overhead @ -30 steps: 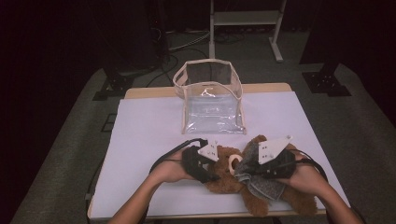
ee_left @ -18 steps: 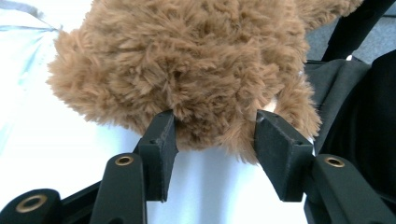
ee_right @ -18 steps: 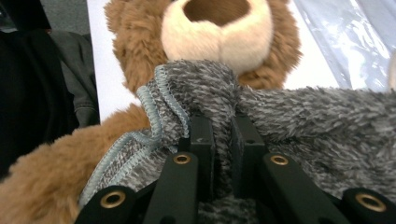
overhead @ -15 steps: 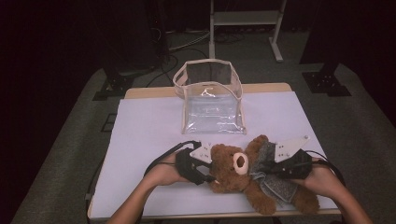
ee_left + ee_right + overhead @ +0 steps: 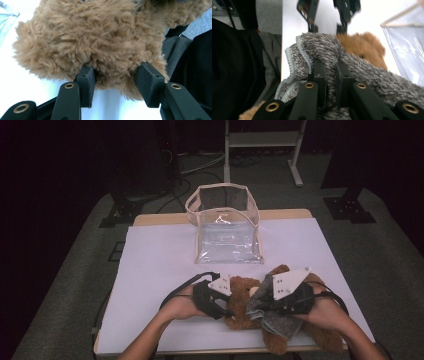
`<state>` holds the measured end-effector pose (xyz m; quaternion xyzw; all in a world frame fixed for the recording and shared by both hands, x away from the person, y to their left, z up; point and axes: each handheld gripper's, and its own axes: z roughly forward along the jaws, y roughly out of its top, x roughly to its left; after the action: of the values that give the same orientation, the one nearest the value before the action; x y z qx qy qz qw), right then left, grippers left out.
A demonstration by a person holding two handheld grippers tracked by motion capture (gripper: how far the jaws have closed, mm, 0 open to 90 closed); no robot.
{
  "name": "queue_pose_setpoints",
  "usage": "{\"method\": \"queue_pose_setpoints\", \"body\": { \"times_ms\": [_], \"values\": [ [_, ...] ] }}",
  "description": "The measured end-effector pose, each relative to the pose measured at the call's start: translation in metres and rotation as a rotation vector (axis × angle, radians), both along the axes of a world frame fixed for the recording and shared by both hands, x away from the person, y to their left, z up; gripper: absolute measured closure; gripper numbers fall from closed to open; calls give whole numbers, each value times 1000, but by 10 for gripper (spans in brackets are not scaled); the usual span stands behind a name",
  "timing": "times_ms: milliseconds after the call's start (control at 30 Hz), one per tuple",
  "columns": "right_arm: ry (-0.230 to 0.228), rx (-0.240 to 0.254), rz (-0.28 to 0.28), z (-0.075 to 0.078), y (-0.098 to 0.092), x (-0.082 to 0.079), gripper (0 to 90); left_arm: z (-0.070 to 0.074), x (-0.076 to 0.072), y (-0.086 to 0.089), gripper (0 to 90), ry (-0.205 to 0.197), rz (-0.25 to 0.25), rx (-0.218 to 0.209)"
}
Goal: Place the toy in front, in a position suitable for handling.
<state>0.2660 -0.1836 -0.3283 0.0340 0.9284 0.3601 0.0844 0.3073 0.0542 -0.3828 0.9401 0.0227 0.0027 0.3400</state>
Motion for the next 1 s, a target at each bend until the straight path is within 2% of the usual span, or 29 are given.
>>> {"method": "queue_pose_setpoints", "body": {
  "times_ms": [100,233,333,367,533,833,933,1000],
  "values": [
    [-3,-13,11,-3,2,-2,807,-1,0,0,513,-1,2,-4],
    [5,-49,-21,-13,-13,-3,808,-1,0,2,514,7,5,-24],
    [18,-50,-44,-15,-21,-4,807,1,0,1,514,11,4,-33],
    [17,-36,-51,-14,-24,-6,808,4,0,-1,514,7,3,-35],
    [-30,-41,-20,-6,-12,-11,807,7,0,-6,514,-16,1,-14],
    [-22,-9,10,-7,-3,-12,807,8,1,-7,514,-15,4,-21],
    [-29,-11,29,-4,5,-12,807,10,0,-7,514,-24,-3,-17],
    [-36,-30,39,-4,9,-13,807,10,-2,-7,513,-31,-1,-9]
  ]
}}
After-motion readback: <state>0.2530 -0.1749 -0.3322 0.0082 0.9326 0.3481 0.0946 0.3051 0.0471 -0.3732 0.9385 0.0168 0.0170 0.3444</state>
